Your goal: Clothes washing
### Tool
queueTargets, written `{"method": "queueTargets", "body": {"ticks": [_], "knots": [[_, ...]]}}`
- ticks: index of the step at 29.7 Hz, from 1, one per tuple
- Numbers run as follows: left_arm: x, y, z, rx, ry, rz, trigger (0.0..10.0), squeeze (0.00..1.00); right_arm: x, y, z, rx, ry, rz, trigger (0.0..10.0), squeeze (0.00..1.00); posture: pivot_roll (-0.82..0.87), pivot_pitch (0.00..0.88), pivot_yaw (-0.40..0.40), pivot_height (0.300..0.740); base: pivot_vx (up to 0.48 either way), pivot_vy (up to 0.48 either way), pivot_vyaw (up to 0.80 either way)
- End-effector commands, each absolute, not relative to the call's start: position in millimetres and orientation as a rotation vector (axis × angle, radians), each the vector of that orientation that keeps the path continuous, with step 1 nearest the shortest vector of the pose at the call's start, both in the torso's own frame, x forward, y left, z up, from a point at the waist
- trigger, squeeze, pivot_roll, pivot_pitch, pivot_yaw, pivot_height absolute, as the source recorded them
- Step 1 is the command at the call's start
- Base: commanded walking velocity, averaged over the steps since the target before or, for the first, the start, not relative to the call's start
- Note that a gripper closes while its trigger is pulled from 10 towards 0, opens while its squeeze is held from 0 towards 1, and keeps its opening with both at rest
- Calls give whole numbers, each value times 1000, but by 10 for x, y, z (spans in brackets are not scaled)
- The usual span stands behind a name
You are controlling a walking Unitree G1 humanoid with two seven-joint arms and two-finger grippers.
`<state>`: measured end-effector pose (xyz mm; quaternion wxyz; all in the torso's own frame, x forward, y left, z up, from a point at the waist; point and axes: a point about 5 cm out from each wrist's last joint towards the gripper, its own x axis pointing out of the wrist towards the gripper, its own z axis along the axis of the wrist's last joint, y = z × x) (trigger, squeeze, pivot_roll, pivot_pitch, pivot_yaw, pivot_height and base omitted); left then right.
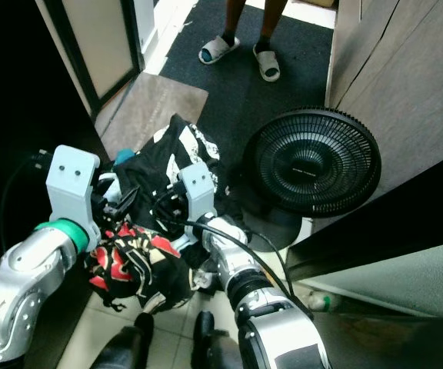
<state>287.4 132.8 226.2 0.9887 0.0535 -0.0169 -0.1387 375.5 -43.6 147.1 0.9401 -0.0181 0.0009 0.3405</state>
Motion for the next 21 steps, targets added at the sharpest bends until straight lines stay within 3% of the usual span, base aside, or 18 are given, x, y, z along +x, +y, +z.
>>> {"method": "queueTargets", "body": {"ticks": [1, 7, 8, 9, 10, 21], "knots": [[2825, 1356, 2196, 105, -1, -271, 10000, 0, 3688, -430, 1257, -49, 100, 691, 10000, 0, 312, 503, -6, 740, 0, 0, 0], [2760, 1419, 2188, 112, 14, -242, 10000, 0, 3685, -468, 1196, -61, 134, 661, 10000, 0, 336, 522, -7, 740, 0, 0, 0], [2747, 1438, 2190, 114, 17, -233, 10000, 0, 3692, -472, 1206, -63, 132, 659, 6118, 0, 345, 530, -7, 740, 0, 0, 0], [2734, 1460, 2189, 116, 20, -223, 10000, 0, 3700, -478, 1217, -64, 130, 654, 1529, 0, 348, 533, -7, 740, 0, 0, 0], [2726, 1476, 2186, 117, 22, -214, 10000, 0, 3707, -483, 1226, -64, 128, 651, 0, 0, 348, 534, -8, 740, 0, 0, 0], [2713, 1508, 2178, 116, 32, -192, 10000, 0, 3731, -516, 1267, -40, 110, 641, 0, 0, 339, 535, -10, 740, 0, 0, 0]]}}
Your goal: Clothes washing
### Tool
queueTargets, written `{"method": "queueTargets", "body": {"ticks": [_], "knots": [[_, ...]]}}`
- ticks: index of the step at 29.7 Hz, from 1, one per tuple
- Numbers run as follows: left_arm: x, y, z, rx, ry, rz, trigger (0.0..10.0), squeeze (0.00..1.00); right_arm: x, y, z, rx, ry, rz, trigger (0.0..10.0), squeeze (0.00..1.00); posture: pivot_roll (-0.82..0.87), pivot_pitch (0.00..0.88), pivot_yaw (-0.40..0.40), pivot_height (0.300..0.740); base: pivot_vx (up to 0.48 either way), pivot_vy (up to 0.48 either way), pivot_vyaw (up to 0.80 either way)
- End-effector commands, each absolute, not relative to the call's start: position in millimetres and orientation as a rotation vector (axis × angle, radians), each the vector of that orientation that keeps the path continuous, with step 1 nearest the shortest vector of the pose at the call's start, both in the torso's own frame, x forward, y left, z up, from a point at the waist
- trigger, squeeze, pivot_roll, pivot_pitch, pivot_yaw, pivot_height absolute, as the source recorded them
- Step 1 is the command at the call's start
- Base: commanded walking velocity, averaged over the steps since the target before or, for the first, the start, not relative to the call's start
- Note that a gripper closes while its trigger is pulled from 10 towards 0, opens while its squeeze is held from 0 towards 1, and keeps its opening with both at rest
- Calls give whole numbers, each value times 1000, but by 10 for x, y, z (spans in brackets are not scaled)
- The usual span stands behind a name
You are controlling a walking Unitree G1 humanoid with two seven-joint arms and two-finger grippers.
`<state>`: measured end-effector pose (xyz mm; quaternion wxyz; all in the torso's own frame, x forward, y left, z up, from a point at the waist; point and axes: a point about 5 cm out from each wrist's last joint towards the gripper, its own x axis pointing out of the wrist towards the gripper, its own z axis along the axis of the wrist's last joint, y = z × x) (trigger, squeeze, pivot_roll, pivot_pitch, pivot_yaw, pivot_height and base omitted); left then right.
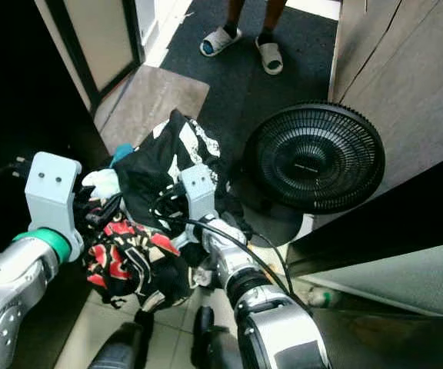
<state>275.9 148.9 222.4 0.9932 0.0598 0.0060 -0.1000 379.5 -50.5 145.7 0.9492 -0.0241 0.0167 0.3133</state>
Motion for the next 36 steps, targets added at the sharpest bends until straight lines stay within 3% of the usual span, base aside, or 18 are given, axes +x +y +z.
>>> {"method": "queueTargets", "body": {"ticks": [1, 12, 19, 20, 21, 23, 26, 28, 36], "knots": [[2711, 1510, 2175, 114, 35, -190, 10000, 0, 3734, -527, 1272, -33, 107, 638, 0, 0, 337, 536, -8, 740, 0, 0, 0], [2735, 1509, 2131, 111, 46, -185, 10000, 0, 3757, -597, 1335, 18, 59, 631, 0, 0, 308, 494, -12, 740, 0, 0, 0], [2805, 1481, 2102, 91, 26, -182, 10000, 0, 3846, -750, 1828, 74, -216, 610, 0, 0, 240, 385, -33, 740, 0, 0, 0], [2821, 1466, 2112, 83, 16, -184, 10000, 0, 3845, -841, 1986, 74, -300, 580, 10000, 0, 234, 375, -34, 740, 0, 0, 0], [2821, 1466, 2112, 83, 16, -184, 10000, 0, 3845, -841, 1986, 74, -300, 580, 10000, 0, 234, 375, -34, 740, 0, 0, 0], [2869, 1438, 2128, 66, -5, -193, 10000, 0, 3769, -1141, 2330, 90, -470, 485, 10000, 0, 190, 285, -23, 740, 0, 0, 0], [2893, 1426, 2134, 57, -13, -200, 10000, 0, 3713, -1329, 2509, 99, -544, 422, 10000, 0, 173, 260, -13, 740, 0, 0, 0], [2939, 1406, 2120, 45, -19, -217, 10000, 0, 3586, -1657, 2913, 141, -690, 315, 10000, 0, 137, 213, 11, 740, 0, 0, 0], [3030, 1324, 2102, 45, -30, -259, 10000, 0, 3209, -1836, 3552, 227, -931, 317, 10000, 0, 103, 148, 43, 740, 0, 0, 0]]}}
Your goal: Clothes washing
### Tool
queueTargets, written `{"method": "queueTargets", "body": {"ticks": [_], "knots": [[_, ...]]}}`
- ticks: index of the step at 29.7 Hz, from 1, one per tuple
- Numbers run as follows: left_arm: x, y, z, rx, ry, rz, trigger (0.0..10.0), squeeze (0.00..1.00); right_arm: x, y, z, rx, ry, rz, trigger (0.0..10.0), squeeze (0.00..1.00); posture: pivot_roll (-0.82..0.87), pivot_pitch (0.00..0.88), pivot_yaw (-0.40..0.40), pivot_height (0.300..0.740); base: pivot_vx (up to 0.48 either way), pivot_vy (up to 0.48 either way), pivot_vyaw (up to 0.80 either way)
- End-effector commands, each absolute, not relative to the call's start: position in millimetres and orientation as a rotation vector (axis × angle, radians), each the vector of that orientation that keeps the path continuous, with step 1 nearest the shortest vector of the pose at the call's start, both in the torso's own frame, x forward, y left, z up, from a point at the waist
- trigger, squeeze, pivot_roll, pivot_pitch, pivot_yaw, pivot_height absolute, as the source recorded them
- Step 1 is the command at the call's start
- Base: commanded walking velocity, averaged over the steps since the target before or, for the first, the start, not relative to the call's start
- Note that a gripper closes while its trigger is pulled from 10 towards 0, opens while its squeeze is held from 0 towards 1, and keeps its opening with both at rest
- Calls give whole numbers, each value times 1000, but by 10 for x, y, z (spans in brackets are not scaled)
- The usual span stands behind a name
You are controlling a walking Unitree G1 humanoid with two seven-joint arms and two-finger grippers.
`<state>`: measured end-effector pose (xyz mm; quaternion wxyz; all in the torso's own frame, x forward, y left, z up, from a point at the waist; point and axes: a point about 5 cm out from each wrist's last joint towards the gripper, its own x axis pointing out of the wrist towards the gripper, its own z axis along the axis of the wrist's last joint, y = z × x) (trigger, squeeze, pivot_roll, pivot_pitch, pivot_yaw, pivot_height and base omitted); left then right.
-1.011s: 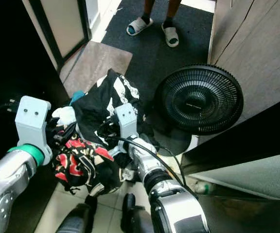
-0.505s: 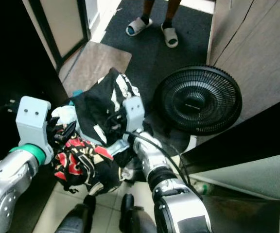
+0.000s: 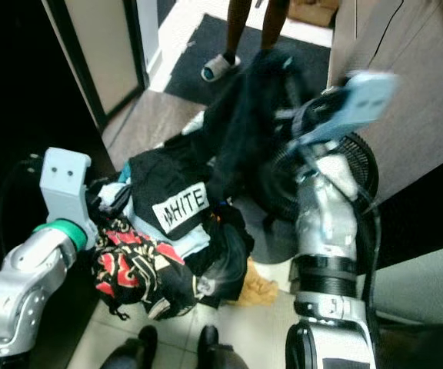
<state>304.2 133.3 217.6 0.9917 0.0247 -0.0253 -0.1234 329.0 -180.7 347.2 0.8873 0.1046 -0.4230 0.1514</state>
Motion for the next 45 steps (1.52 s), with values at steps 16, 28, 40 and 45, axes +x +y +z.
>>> {"method": "queueTargets", "body": {"ticks": [16, 28, 40, 45], "knots": [[3231, 1314, 2203, 17, -85, -272, 10000, 0, 2722, -2005, 3798, 49, -1023, 169, 10000, 0, 40, 25, 93, 740, 0, 0, 0], [3289, 1636, 2752, 36, -301, -154, 10000, 0, 3041, -1983, 2850, -34, -637, 15, 10000, 0, 43, 0, 77, 740, 0, 0, 0], [3304, 1726, 2923, 30, -364, -115, 10000, 0, 3195, -1930, 2715, 101, -582, -9, 10000, 0, 45, 0, 76, 740, 0, 0, -228], [3297, 1713, 3015, 21, -395, -122, 10000, 0, 3225, -1882, 2695, 137, -586, -18, 10000, 0, 45, 0, 79, 740, 0, 0, -800]]}}
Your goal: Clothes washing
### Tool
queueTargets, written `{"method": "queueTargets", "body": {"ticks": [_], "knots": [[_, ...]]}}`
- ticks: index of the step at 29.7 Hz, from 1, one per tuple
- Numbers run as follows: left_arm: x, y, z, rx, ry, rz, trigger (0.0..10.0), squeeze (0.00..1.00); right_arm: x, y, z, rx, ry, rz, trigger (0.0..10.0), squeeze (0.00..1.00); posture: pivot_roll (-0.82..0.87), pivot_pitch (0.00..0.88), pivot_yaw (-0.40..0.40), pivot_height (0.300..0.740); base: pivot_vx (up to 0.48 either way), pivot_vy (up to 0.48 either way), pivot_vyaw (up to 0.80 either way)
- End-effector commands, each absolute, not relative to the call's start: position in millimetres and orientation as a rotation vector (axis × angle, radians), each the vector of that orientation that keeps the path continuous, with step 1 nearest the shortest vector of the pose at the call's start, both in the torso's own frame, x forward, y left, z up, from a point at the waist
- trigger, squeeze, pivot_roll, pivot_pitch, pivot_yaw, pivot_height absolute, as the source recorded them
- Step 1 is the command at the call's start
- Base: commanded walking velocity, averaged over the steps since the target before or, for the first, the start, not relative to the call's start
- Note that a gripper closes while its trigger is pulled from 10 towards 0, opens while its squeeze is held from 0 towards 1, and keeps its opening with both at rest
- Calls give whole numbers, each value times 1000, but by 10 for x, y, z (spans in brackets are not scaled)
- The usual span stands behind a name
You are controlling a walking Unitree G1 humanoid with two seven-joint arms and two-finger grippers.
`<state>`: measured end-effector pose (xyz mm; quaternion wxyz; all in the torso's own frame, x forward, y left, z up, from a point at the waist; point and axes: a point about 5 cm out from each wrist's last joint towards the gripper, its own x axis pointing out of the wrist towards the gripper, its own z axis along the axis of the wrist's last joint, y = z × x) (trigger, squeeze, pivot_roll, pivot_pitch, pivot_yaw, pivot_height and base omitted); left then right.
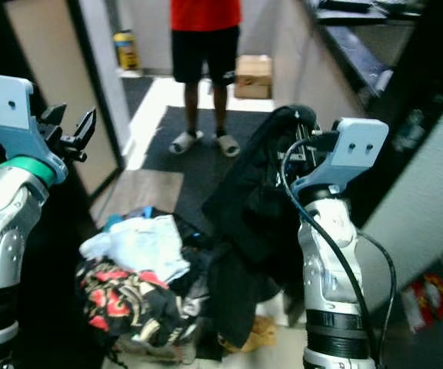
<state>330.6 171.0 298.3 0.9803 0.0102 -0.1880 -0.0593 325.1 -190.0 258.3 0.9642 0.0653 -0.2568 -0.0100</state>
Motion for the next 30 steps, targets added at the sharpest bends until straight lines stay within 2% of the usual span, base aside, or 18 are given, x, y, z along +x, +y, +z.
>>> {"method": "queueTargets", "body": {"ticks": [1, 10, 17, 24, 27, 30], "knots": [[3290, 1706, 3021, 21, -397, -126, 10000, 0, 3220, -1867, 2686, 130, -587, -14, 10000, 0, 45, 0, 79, 740, 0, 0, -800], [3223, 1640, 3088, 11, -428, -152, 10000, 0, 3173, -1844, 2635, 110, -586, -3, 10000, 0, 47, 0, 80, 740, 0, 0, -800], [3211, 1606, 3245, 22, -486, -177, 10000, 0, 3169, -1848, 2786, 127, -645, -7, 10000, 0, 43, 0, 83, 740, 0, 0, -800], [3135, 1628, 3578, 25, -630, -195, 10000, 0, 3152, -1772, 2885, 150, -697, 20, 10000, 0, 53, 0, 83, 740, 0, 0, -800], [3099, 1608, 3706, 19, -688, -212, 10000, 0, 3112, -1641, 3062, 28, -785, 59, 10000, 0, 60, 0, 78, 740, 0, 0, -800], [3099, 1506, 3741, 24, -716, -240, 10000, 0, 3102, -1550, 3181, -8, -831, 89, 10000, 0, 56, 0, 72, 740, 0, 0, -800]]}}
